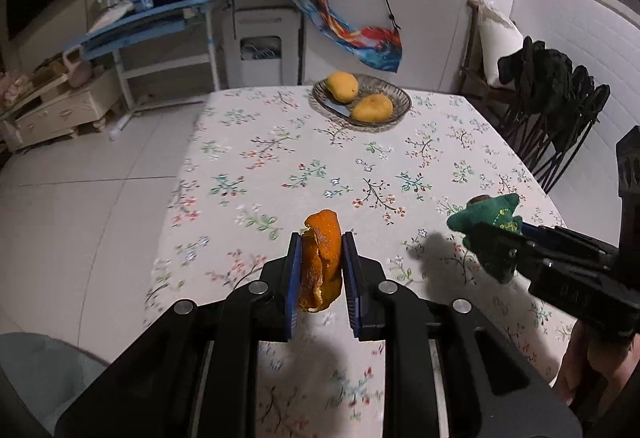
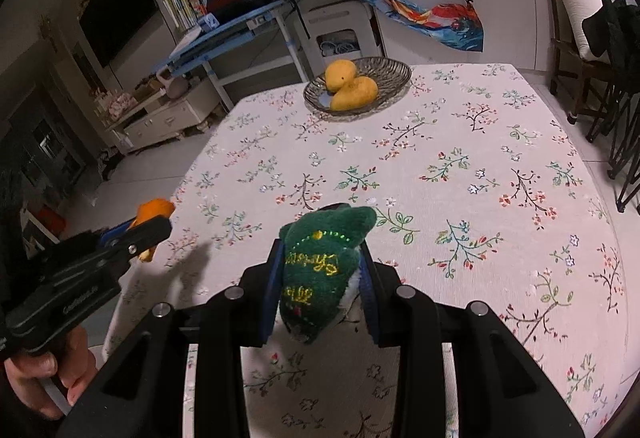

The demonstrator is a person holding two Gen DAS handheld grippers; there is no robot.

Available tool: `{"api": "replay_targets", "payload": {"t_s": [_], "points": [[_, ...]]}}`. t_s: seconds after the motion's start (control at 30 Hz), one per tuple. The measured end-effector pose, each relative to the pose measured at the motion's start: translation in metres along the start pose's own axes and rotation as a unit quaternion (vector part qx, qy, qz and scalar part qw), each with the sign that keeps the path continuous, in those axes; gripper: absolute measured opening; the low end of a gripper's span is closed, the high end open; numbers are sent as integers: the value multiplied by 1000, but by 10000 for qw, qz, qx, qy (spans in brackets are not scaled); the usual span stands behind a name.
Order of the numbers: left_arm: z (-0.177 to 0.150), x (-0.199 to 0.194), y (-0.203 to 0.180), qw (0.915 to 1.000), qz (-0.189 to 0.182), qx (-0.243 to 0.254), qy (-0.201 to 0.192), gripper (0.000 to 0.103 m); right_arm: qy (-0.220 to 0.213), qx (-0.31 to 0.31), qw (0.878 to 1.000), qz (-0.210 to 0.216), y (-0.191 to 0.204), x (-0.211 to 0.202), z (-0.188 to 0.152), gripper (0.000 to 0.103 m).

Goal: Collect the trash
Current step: 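Carry the pouch and peel with both tools down toward the yellow basin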

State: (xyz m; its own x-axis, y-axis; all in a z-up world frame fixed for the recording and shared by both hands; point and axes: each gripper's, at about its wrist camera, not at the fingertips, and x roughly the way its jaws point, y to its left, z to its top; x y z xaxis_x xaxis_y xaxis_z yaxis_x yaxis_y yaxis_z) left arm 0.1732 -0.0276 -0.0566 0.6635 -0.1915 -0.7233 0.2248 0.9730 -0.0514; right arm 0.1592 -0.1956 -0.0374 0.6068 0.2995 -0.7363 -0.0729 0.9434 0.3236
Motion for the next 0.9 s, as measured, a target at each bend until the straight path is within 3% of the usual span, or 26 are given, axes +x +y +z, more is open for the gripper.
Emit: {"api": "replay_targets", "payload": {"t_s": [0.27, 0.9], "points": [[-16, -25, 5, 9997, 144, -136, -130, 19, -259, -41, 9996, 89, 5, -22, -7, 35], [-55, -60, 4, 9992, 257, -210, -227, 19, -343, 80, 9993, 126, 13, -54, -47, 35]]}}
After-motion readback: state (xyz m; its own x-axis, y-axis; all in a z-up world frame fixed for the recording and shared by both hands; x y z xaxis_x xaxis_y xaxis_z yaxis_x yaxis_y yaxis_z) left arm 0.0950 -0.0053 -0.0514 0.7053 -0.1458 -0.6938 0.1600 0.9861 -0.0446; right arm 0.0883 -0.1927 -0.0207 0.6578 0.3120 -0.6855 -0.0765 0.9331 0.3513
